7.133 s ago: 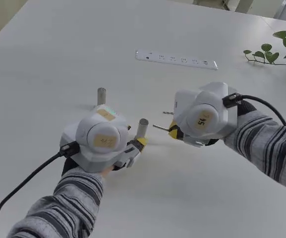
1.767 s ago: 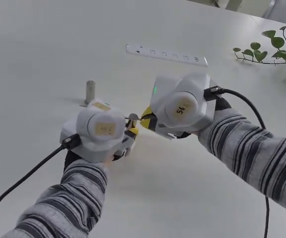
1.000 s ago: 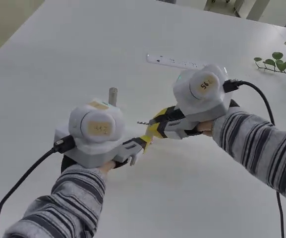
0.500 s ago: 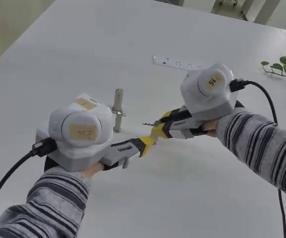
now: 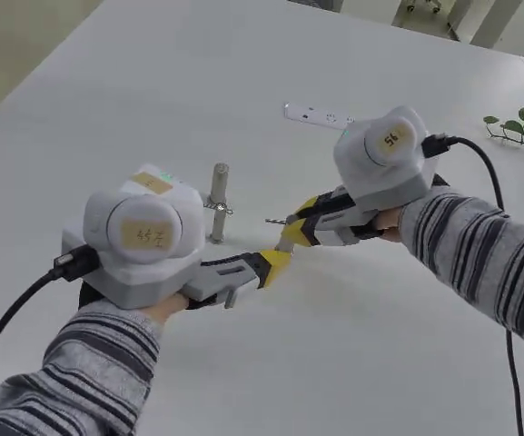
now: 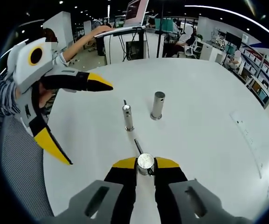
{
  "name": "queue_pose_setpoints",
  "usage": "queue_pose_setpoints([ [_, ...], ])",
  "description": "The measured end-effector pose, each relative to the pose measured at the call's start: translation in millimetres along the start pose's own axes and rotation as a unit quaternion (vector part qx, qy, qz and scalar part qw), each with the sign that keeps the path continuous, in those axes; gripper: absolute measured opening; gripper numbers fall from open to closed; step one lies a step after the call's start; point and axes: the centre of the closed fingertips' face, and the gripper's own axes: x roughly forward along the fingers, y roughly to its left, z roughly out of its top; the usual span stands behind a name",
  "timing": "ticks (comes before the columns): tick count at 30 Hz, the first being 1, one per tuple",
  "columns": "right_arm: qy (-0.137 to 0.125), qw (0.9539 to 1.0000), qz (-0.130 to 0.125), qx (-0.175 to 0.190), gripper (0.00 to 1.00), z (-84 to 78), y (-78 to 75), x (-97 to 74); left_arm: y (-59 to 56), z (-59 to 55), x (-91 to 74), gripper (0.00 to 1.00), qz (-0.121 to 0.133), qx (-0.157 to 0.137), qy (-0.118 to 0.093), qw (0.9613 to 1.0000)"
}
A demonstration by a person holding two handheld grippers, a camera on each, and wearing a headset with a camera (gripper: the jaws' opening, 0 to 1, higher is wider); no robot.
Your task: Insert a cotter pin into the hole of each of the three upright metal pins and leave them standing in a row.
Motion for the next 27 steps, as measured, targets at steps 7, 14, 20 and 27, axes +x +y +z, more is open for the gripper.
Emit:
queue_pose_setpoints([
  [7, -0.002, 0.9999, 0.008, 0.014, 0.08, -1.1, -2.3, -0.6, -0.6, -0.8, 0.6, 0.81, -0.001, -0.001, 0.004, 1.0],
  [14, -0.005, 0.9998, 0.016, 0.006, 0.09, -0.4, -1.2, -0.1, -2.1, -1.6, 0.7, 0.82, -0.003, 0.001, 0.007, 1.0],
  [20, -0.005, 0.9999, 0.016, 0.0, 0.09, -0.5, 0.0, -0.2, -1.0, -2.8, 1.1, 0.82, -0.001, 0.001, 0.011, 0.9999],
  [27, -0.004, 0.9998, 0.017, 0.007, 0.08, -1.0, 0.6, -0.4, -0.8, -4.4, 1.6, 0.83, 0.0, 0.002, 0.016, 0.9999],
])
